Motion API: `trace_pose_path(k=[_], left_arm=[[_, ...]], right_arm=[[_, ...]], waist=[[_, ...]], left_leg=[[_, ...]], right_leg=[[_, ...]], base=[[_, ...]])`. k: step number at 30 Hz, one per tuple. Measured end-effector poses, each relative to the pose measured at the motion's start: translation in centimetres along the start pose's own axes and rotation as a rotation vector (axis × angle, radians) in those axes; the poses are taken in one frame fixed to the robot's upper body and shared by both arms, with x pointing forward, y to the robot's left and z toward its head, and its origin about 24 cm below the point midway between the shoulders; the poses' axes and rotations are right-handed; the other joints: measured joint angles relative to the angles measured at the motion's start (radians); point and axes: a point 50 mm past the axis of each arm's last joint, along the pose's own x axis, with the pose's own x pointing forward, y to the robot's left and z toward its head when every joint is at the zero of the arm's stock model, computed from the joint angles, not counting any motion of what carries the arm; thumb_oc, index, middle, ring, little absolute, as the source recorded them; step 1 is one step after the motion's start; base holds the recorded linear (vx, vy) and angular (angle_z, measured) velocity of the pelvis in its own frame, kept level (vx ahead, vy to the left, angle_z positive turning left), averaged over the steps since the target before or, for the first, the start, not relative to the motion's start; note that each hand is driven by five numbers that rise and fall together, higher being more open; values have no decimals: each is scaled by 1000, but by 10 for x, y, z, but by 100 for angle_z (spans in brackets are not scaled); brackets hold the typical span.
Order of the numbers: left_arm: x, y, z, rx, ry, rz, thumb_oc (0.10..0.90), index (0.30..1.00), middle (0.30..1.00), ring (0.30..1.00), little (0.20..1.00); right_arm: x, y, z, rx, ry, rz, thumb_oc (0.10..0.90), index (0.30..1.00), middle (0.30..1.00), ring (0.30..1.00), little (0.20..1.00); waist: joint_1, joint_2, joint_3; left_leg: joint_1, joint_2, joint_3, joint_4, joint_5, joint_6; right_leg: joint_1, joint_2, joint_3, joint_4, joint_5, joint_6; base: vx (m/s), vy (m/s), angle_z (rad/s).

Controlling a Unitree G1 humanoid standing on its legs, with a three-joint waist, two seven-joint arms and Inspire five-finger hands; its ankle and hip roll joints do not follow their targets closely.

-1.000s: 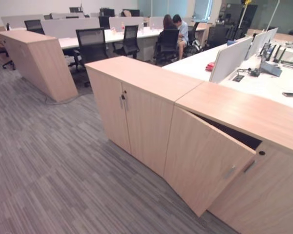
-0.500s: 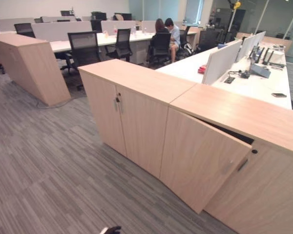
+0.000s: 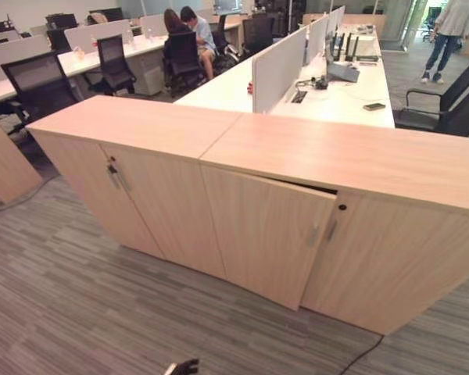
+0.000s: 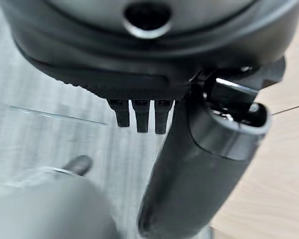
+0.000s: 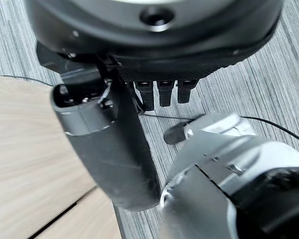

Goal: Put the empty folder in the office cabinet

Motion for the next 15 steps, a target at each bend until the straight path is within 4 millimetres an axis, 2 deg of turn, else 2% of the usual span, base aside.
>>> trace_pose_path(k=[2,4,6,8,9,10,11,12,13,14,15], left_arm=[[-1,3,-6,-46,20,22,800,900,900,900,900],[0,6,-1,-71,9,38,800,900,900,900,900],[2,11,7,-69,-10,53,800,900,900,900,900],[4,16,15,-68,-33,62,800,900,900,900,900],[5,17,22,-77,-50,64,800,900,900,900,900],[6,15,25,-79,-57,59,800,900,900,900,900],[7,8,31,-82,-74,40,800,900,900,900,900],[7,3,32,-92,-77,28,800,900,900,900,900],[7,-2,30,-130,-69,17,800,900,900,900,900],[6,-4,28,-135,-62,8,800,900,900,900,900],[6,-6,25,-133,-53,-8,800,900,900,900,900]], right_arm=[[0,2,1,2,-5,6,800,900,900,900,900],[0,3,4,12,-26,8,800,900,900,900,900],[1,4,6,7,-32,10,800,900,900,900,900],[1,6,9,2,-40,10,800,900,900,900,900],[1,5,13,-8,-48,1,800,900,900,900,900],[1,3,16,-12,-56,-12,800,900,900,900,900],[1,-1,27,-21,-82,-23,800,900,900,900,900],[1,-4,34,-28,-96,-32,800,900,900,900,900],[1,-6,39,-33,-109,-36,800,900,900,900,900],[1,-6,38,-41,-105,-34,800,900,900,900,900],[1,-5,33,-66,-90,-28,800,900,900,900,900]], waist=[[6,-16,8],[3,-20,17],[8,-36,35],[27,-58,55],[35,-69,63],[39,-70,64],[50,-45,78],[49,-28,87],[49,0,93],[47,7,92],[48,17,88]], left_leg=[[1,19,-24,34,-5,-6],[-12,40,-55,86,-7,-11],[-36,61,-80,165,-3,-19],[-90,64,-148,280,0,-39],[-153,35,-233,347,-38,-65],[-164,-8,-301,321,-63,-75],[-178,-88,-360,255,-75,-70],[-184,-125,-389,222,-79,-60],[-184,-160,-413,172,-74,-28],[-182,-164,-399,159,-71,-11],[-158,-157,-397,117,-50,43]], right_leg=[[13,10,19,-6,-5,-17],[19,31,19,1,-17,-33],[21,41,25,14,-37,-61],[26,33,54,22,-46,-88],[29,26,73,8,-38,-108],[26,16,83,7,-36,-110],[13,8,99,12,-35,-109],[7,9,111,12,-30,-105],[1,16,118,19,-31,-101],[8,23,116,13,-26,-94],[21,44,126,12,-25,-89]], base=[[-22,-128,-23],[-33,-133,-8],[-69,-81,-9],[-21,-8,-14],[22,29,-14],[16,52,-28],[15,51,-34],[63,91,-57],[92,109,-44],[133,145,-57],[127,115,-43]])
